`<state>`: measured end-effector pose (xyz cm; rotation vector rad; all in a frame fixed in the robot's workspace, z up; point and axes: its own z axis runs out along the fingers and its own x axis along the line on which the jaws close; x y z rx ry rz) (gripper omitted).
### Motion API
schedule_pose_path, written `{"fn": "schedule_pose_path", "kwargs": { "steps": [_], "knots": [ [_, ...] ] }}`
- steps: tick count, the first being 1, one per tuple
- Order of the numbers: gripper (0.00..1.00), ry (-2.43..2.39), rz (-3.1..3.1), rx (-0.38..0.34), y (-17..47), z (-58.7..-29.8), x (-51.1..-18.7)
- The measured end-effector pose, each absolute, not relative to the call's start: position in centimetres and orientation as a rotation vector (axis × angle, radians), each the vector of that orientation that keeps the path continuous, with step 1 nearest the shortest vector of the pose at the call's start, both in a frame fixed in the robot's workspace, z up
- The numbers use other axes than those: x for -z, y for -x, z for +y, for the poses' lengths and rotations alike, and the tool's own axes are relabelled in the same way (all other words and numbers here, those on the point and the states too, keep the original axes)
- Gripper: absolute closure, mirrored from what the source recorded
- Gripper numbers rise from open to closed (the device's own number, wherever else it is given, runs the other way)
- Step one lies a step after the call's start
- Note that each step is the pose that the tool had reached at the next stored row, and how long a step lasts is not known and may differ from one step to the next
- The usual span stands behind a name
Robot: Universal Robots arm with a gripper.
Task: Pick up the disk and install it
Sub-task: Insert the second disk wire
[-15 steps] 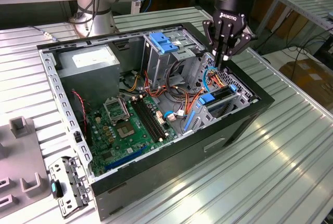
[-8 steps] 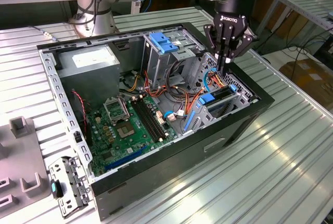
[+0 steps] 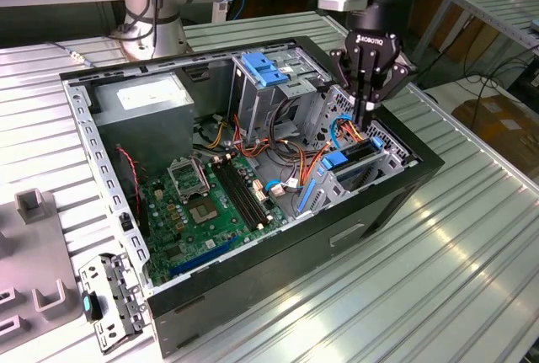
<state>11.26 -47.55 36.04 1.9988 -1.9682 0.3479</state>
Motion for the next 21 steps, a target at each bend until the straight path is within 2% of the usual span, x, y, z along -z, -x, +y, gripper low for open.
{"fn": "schedule_pose_path", "kwargs": {
  "steps": [5, 9, 13, 16, 21],
  "knots": [
    [0.84, -2.054, -1.991, -0.304, -10.7, -48.0, -35.8],
    [0.84, -2.066, -2.010, -0.322, -9.3, -48.1, -35.6],
    [0.84, -2.090, -2.035, -0.301, -9.1, -48.5, -35.5],
    [0.84, -2.107, -2.055, -0.299, -9.0, -50.0, -35.3],
    [0.84, -2.127, -2.080, -0.327, -8.6, -50.6, -35.1]
  ]
}}
